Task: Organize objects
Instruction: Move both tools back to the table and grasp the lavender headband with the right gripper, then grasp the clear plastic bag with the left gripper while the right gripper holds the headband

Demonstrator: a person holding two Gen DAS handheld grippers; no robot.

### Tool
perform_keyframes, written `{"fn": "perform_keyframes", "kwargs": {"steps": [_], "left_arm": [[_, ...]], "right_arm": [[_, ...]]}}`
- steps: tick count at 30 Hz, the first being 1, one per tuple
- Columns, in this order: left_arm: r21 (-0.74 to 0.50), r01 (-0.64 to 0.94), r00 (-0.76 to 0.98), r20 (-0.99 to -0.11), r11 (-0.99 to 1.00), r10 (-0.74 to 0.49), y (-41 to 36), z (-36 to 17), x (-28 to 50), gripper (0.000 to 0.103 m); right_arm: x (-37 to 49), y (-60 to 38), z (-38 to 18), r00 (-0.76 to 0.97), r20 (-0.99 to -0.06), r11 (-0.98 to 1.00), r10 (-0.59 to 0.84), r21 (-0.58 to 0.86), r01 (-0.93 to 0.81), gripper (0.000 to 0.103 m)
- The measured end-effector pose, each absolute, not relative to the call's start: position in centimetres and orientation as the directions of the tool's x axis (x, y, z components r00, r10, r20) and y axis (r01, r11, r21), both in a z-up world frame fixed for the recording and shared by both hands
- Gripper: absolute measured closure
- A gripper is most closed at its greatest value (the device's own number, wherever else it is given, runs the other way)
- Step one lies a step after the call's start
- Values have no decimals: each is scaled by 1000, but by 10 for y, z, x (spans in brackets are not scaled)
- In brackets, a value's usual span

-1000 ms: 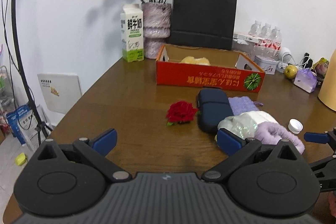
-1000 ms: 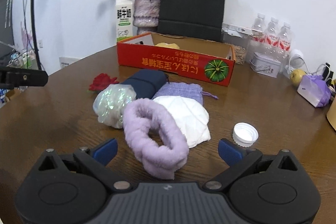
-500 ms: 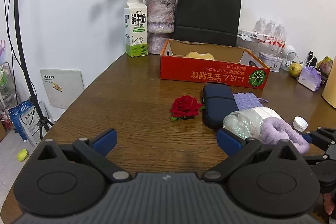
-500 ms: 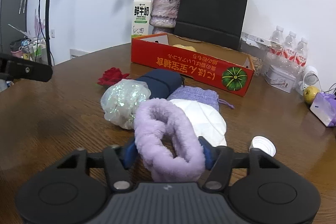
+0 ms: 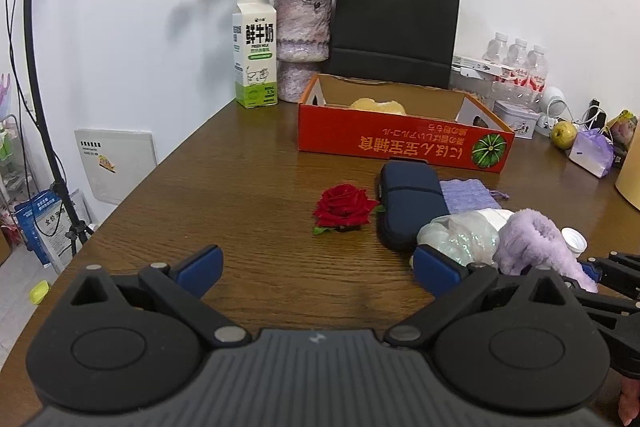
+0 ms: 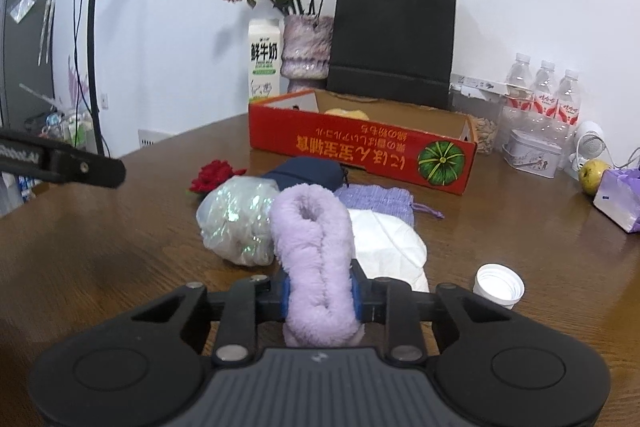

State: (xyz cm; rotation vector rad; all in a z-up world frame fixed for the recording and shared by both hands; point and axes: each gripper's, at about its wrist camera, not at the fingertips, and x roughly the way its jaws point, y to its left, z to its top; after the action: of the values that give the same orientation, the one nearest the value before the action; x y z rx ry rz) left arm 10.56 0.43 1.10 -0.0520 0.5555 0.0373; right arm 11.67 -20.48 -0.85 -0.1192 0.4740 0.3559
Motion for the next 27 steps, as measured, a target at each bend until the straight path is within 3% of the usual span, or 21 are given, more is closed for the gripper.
{"fn": "perform_keyframes", "kwargs": {"steps": [11, 27], "left_arm": [[-35, 39, 838, -544, 999, -52, -40, 4, 124, 0], [-54, 246, 753, -618, 968, -226, -110, -23, 130, 0]], "right_arm": [[117, -235, -1, 888, -388, 967, 246, 31, -255, 78], [118, -278, -4, 909, -385, 987, 157, 43, -152, 78]]}}
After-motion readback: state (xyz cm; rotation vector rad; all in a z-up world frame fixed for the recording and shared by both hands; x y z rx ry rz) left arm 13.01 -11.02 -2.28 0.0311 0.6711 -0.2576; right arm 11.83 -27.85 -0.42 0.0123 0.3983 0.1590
